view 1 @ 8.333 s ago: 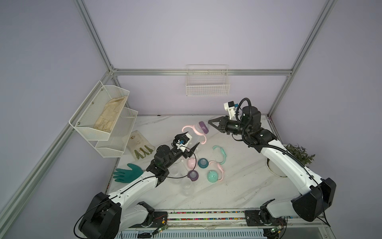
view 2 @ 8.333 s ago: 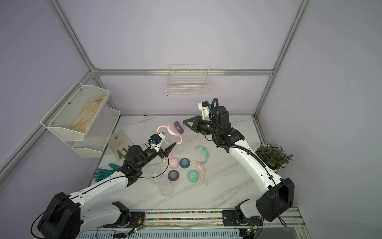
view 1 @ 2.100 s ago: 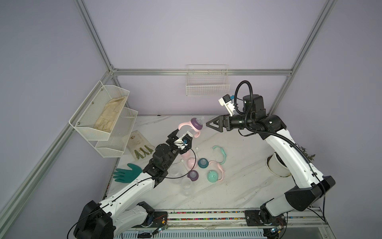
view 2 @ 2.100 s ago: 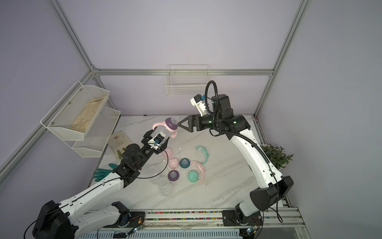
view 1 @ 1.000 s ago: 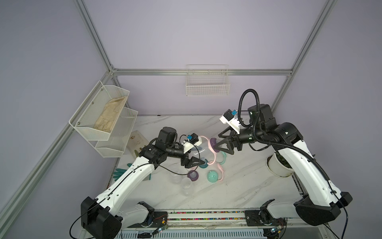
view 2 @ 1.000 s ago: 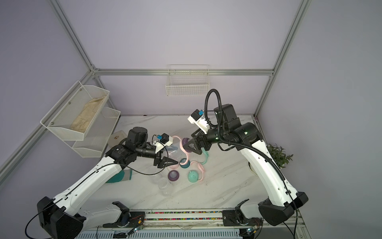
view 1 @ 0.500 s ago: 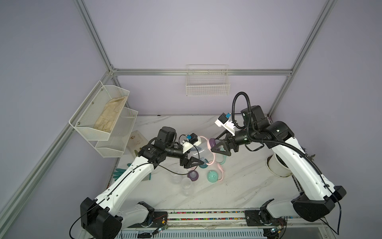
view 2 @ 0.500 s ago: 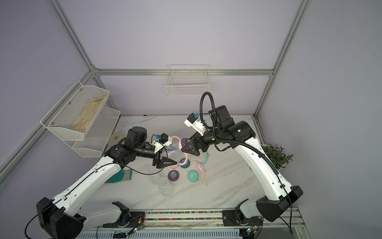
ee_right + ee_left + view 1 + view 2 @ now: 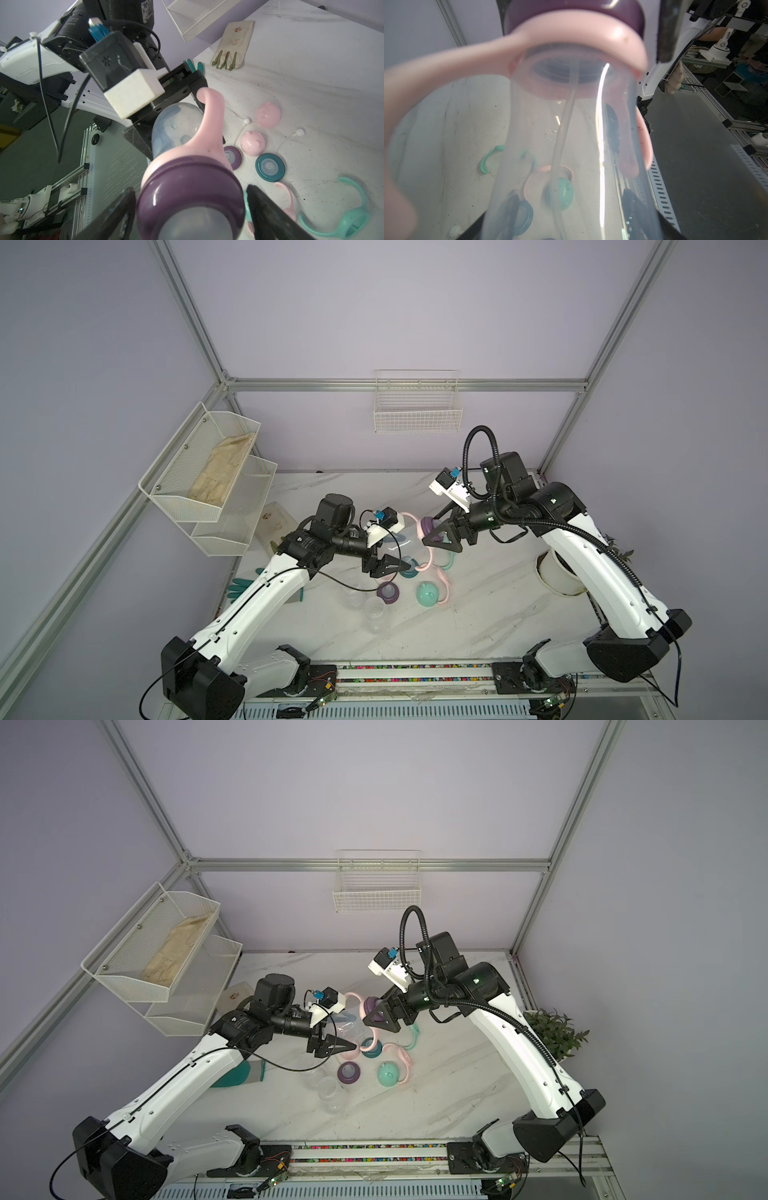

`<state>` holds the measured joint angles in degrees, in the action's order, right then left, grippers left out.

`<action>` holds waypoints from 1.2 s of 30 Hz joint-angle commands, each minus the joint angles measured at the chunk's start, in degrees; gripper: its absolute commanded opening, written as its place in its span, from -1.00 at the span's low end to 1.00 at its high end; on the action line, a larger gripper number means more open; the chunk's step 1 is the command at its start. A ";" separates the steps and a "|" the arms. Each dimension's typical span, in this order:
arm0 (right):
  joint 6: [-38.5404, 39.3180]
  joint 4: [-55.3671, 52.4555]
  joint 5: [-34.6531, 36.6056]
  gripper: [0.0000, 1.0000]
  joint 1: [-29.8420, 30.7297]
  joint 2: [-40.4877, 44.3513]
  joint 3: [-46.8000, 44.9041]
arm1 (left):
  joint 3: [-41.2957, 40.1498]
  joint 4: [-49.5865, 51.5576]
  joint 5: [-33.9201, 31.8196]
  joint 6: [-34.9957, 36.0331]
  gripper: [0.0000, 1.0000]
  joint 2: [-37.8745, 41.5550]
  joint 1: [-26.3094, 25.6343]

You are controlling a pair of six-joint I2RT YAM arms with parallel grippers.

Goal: Assemble the baby bottles
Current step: Screw the nipple onto the baby bottle.

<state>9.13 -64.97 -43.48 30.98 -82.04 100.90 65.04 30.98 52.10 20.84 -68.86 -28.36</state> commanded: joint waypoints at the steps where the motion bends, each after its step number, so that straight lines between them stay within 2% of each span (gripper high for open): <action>1: 0.81 -0.79 -2.47 0.75 0.35 1.88 -0.27 | 3.17 -2.37 2.35 1.75 -1.00 1.45 0.21; 6: 0.63 -0.79 -3.21 0.67 0.33 2.06 0.02 | 3.01 -2.33 2.05 1.75 -1.00 1.88 0.21; 13: -0.57 -0.85 -3.10 0.22 0.33 1.45 -0.70 | 3.01 -2.37 1.25 1.81 -1.00 2.24 0.23; 16: -2.50 0.65 -2.36 0.07 0.31 0.89 -1.71 | 2.93 -3.29 -1.58 2.03 -1.00 2.84 0.19; 21: -8.96 6.67 -2.30 -0.22 0.31 -1.50 -3.78 | -2.37 -13.60 -16.43 1.68 -1.00 6.01 0.15; 27: -18.43 17.02 -3.19 -0.59 0.22 -5.17 -3.85 | -13.50 -33.52 -36.88 4.03 -1.00 11.46 -0.08; 31: -24.96 24.12 -3.47 -0.97 0.20 -7.18 -3.42 | -19.07 -43.57 -47.28 7.35 -1.00 14.37 -0.20; 36: -31.88 31.35 -4.23 -1.00 0.26 -10.13 -3.34 | -21.52 -49.74 -56.96 11.87 -1.00 15.69 -0.29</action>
<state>-15.64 -37.15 -45.08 30.94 -91.42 97.91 44.58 -2.79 8.49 30.89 -55.94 -29.43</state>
